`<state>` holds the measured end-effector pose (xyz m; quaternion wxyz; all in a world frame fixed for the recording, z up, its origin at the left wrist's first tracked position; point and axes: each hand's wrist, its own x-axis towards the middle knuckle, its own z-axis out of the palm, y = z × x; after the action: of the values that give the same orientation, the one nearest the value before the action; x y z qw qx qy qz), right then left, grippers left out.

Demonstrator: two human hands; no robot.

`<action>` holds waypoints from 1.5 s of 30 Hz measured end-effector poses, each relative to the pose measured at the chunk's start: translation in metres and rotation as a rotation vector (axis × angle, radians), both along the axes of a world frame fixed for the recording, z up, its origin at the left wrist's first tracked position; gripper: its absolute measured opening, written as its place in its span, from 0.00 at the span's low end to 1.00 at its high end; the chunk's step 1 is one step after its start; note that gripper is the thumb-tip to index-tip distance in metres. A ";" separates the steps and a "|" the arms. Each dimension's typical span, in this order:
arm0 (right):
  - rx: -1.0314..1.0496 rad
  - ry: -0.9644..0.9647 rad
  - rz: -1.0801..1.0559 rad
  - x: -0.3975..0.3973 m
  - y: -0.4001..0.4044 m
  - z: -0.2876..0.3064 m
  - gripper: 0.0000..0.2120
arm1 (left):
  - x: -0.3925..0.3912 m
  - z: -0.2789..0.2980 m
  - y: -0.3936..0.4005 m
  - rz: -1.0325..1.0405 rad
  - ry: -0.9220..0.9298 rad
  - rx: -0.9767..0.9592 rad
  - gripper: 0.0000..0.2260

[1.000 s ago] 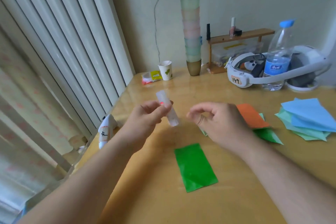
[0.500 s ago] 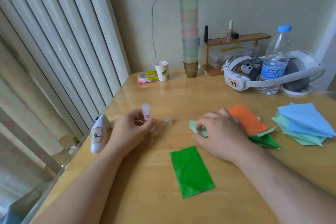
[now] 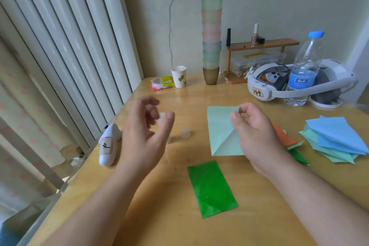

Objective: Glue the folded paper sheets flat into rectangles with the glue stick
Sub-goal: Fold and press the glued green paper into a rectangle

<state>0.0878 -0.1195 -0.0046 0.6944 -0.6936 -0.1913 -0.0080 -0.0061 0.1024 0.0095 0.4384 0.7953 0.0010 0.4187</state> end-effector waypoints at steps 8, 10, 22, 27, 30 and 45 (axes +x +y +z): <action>-0.229 -0.338 -0.091 -0.017 0.012 -0.006 0.06 | -0.004 -0.009 -0.038 -0.615 0.380 -0.193 0.39; -0.317 -0.428 -0.135 -0.018 0.012 -0.006 0.08 | -0.003 -0.010 -0.034 -0.586 0.387 -0.111 0.33; -0.385 -0.350 -0.033 -0.025 0.016 -0.009 0.29 | 0.006 -0.011 -0.024 -0.549 0.567 -0.350 0.23; -0.369 -0.253 0.078 -0.024 0.013 -0.011 0.15 | 0.001 -0.007 -0.022 -0.550 0.634 -0.259 0.27; -0.329 -0.146 0.096 -0.018 0.009 -0.011 0.09 | -0.003 -0.002 -0.022 -0.552 0.647 -0.215 0.28; -0.673 0.048 0.524 -0.034 -0.026 0.005 0.18 | -0.017 0.005 -0.016 -0.668 0.895 0.134 0.12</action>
<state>0.0538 -0.1455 0.0007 0.4121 -0.8095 -0.3368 0.2480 -0.0230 0.0861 0.0149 0.4524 0.8787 -0.0916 -0.1222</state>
